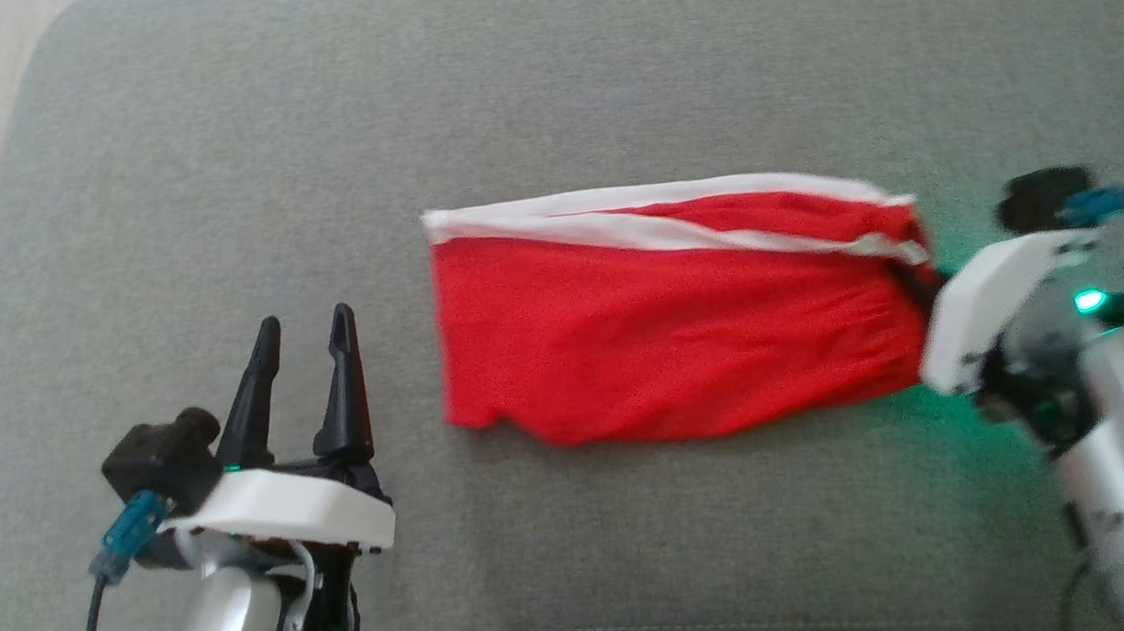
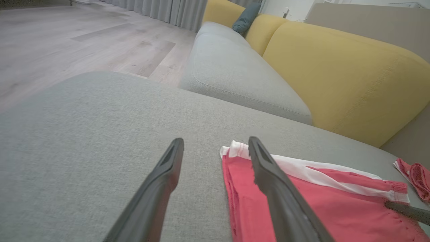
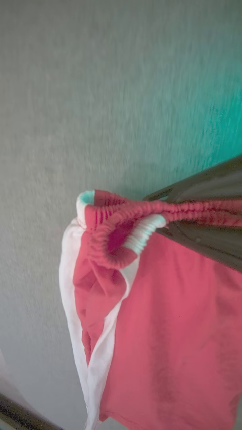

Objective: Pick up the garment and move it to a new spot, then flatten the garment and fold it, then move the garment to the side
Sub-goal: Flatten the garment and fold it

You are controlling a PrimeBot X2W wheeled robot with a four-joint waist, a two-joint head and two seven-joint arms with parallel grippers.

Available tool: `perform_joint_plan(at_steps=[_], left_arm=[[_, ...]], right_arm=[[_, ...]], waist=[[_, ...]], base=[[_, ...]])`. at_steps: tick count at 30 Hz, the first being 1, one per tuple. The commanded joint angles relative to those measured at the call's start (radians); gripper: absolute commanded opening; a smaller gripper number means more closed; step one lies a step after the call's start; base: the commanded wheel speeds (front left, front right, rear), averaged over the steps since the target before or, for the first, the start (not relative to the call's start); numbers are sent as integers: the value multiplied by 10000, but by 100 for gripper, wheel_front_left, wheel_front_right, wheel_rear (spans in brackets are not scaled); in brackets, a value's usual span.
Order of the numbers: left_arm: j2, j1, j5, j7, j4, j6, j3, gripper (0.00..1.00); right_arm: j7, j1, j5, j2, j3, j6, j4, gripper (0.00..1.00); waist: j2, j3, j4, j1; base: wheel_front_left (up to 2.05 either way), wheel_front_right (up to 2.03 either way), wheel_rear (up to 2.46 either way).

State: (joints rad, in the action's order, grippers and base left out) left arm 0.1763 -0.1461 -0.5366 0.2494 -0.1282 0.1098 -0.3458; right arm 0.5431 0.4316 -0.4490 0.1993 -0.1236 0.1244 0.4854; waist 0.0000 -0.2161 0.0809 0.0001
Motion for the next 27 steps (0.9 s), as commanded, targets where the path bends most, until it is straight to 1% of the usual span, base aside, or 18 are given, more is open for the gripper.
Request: perform_joint_plan(at_steps=[1,5,7,9,13,17,22,27], left_arm=[[38,-177,89,122,382,-53,346,100],[31,-171,124,122,401,-53,317,100],[27,-168,132,123,378,-56,311,100],[23,-175,133,123,348,-69,309,100],[25,-184,136,123,290,-92,301,100],[19,-170,133,123,202,-146,243,100],[44,-116,115,123,125,-141,206,100],[46,-30,83,114,98,-136,152,100]], right_arm=[[69,383,-22,425,14,63,-467,0],[411,352,-32,1157,377,63,-887,0],[593,249,-90,1361,576,63,-1105,0],[700,104,-154,1425,747,63,-1320,0],[829,-275,-448,1197,836,63,-1795,0],[904,-718,-878,843,671,63,-2422,0],[1049,-1163,-1456,486,113,63,-3243,0],[925,-1246,-1890,-70,-295,63,-3739,0]], waist=[[0,-18,-111,-1],[0,-20,-316,-1],[0,-12,-412,-1],[0,-3,-495,-1],[0,43,-591,-1],[0,173,-540,-1],[0,395,-312,-1],[0,570,20,-1]], base=[[0,0,0],[0,0,0],[0,0,0],[0,0,0],[0,0,0],[0,0,0],[0,0,0],[0,0,0]])
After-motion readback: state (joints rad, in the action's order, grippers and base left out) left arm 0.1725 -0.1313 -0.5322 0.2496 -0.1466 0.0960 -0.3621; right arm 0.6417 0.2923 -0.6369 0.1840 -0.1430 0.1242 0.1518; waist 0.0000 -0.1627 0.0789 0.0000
